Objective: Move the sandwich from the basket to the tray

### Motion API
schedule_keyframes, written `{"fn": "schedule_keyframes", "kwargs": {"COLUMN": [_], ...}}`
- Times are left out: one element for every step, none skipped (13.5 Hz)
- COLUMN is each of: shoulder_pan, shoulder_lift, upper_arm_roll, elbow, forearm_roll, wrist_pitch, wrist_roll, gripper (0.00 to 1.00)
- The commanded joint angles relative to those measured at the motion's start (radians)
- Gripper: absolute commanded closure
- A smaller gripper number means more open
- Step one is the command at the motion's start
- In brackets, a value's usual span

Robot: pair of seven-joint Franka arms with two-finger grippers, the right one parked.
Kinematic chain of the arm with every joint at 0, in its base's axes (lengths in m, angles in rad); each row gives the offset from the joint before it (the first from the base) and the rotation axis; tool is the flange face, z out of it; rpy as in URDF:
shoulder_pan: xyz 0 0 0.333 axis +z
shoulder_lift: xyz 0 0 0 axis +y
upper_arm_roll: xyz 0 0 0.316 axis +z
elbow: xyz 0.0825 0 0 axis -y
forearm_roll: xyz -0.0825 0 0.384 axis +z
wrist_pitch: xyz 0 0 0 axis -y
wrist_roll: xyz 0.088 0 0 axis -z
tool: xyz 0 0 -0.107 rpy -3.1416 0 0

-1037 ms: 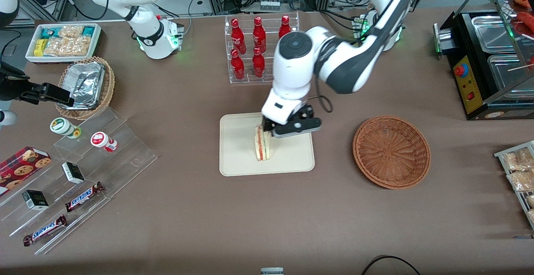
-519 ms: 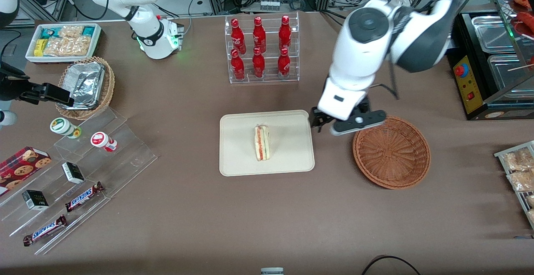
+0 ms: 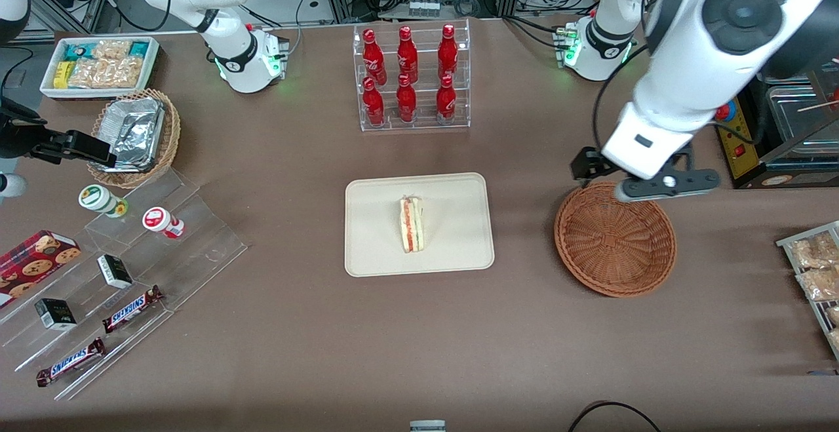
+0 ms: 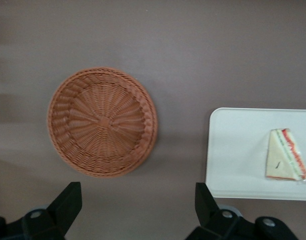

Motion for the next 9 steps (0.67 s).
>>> {"fn": "schedule_keyframes", "kwargs": {"shoulder_pan": [0.006,0.004,0.004,0.009,0.029,0.050,0.055,0.055,0.055], "shoulder_lift": [-0.057,-0.065,-0.066,-0.065,-0.062,-0.053,-0.042,-0.036,-0.045], "upper_arm_roll": [0.095,0.138,0.167,0.184,0.192,0.192,0.192,0.191,0.191], "elbow": [-0.035,-0.035,-0.034,-0.029,-0.023,-0.008,0.006,0.012,0.005], "forearm_roll": [-0.050,-0.067,-0.074,-0.074,-0.076,-0.077,-0.076,-0.076,-0.074], "wrist_pitch": [-0.033,-0.036,-0.038,-0.036,-0.036,-0.033,-0.035,-0.036,-0.038], "wrist_roll": [0.174,0.241,0.289,0.314,0.332,0.338,0.343,0.339,0.340], "gripper": [0.00,0.00,0.00,0.00,0.00,0.00,0.00,0.00,0.00]}}
